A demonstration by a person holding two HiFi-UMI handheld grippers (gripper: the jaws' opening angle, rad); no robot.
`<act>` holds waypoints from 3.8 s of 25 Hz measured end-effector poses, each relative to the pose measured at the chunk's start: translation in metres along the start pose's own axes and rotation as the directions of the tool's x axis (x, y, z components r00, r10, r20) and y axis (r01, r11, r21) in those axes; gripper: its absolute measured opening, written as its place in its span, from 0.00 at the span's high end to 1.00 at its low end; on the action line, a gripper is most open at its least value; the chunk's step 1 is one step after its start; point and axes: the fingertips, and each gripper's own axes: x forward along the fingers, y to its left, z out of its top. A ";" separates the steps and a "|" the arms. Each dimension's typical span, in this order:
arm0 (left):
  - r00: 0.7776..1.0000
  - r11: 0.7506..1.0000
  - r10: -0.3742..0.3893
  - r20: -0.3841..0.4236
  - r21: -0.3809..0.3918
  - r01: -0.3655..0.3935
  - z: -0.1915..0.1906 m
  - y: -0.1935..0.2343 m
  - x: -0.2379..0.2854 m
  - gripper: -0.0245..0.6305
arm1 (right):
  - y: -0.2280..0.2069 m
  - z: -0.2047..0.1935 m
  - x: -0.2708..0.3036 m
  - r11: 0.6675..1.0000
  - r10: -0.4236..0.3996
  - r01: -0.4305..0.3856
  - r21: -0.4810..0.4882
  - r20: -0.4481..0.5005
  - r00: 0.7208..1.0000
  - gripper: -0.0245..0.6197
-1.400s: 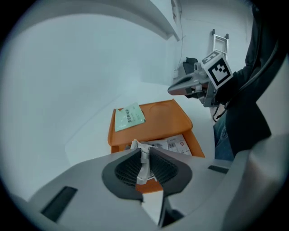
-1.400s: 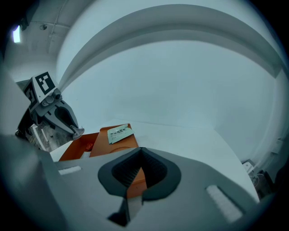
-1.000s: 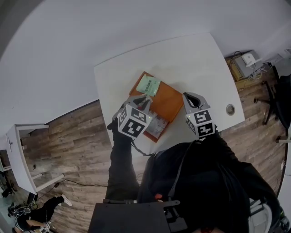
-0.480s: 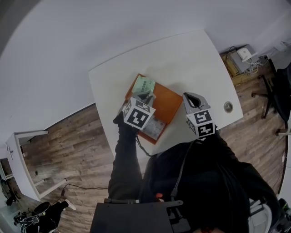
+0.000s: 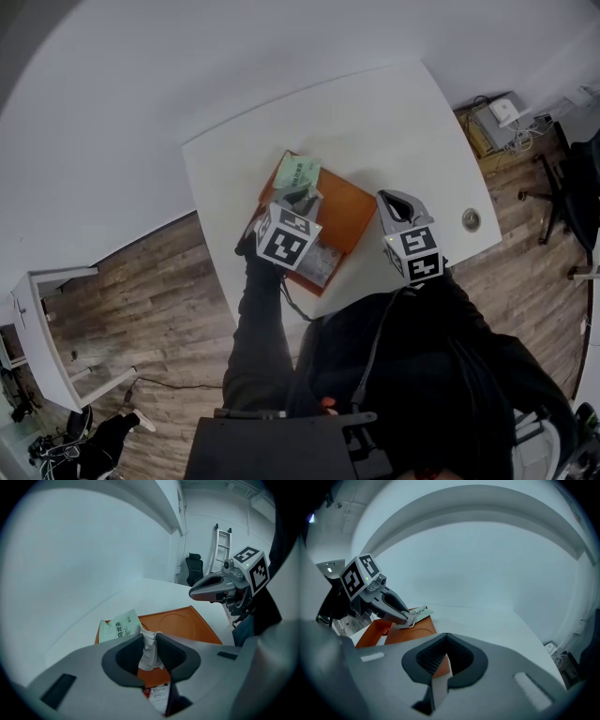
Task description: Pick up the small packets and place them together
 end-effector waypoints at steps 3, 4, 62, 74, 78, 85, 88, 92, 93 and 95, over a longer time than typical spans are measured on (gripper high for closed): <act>1.000 1.000 -0.005 0.017 -0.001 0.005 0.001 -0.001 0.000 0.80 | 0.002 0.000 0.001 1.000 0.005 -0.005 -0.003 -0.001 1.000 0.97; 1.000 1.000 -0.006 0.021 0.000 0.006 0.000 -0.002 0.000 0.78 | 0.002 0.000 0.001 1.000 0.006 -0.006 -0.005 0.000 1.000 0.97; 0.937 0.974 0.180 -0.300 -0.077 -0.211 -0.126 0.039 -0.004 0.64 | 0.005 0.000 0.005 1.000 0.013 -0.014 -0.020 -0.017 1.000 0.97; 0.921 0.972 0.186 -0.343 -0.070 -0.223 -0.126 0.039 -0.005 0.70 | 0.004 -0.001 0.006 1.000 0.004 -0.004 -0.015 -0.021 1.000 0.97; 0.923 0.975 0.172 -0.345 -0.074 -0.210 -0.127 0.038 -0.006 0.78 | 0.003 -0.002 0.008 1.000 0.004 -0.005 -0.013 -0.022 1.000 0.97; 0.905 0.958 0.198 -0.378 -0.119 -0.259 -0.137 0.049 -0.014 0.89 | 0.005 -0.003 0.010 1.000 0.011 -0.011 -0.018 -0.025 1.000 0.97; 0.906 0.951 0.210 -0.367 -0.139 -0.277 -0.140 0.053 -0.020 0.91 | 0.004 -0.003 0.009 1.000 0.011 -0.011 -0.017 -0.025 1.000 0.97; 0.917 0.941 0.224 -0.329 -0.174 -0.292 -0.141 0.054 -0.029 0.93 | 0.004 -0.002 0.009 1.000 0.010 -0.010 -0.018 -0.022 1.000 0.97; 0.923 0.938 0.227 -0.311 -0.184 -0.293 -0.139 0.055 -0.032 0.94 | 0.004 -0.002 0.009 1.000 0.009 -0.010 -0.019 -0.021 1.000 0.97; 0.933 0.934 0.235 -0.273 -0.204 -0.294 -0.135 0.056 -0.038 0.94 | 0.004 -0.003 0.010 1.000 0.009 -0.010 -0.020 -0.021 1.000 0.97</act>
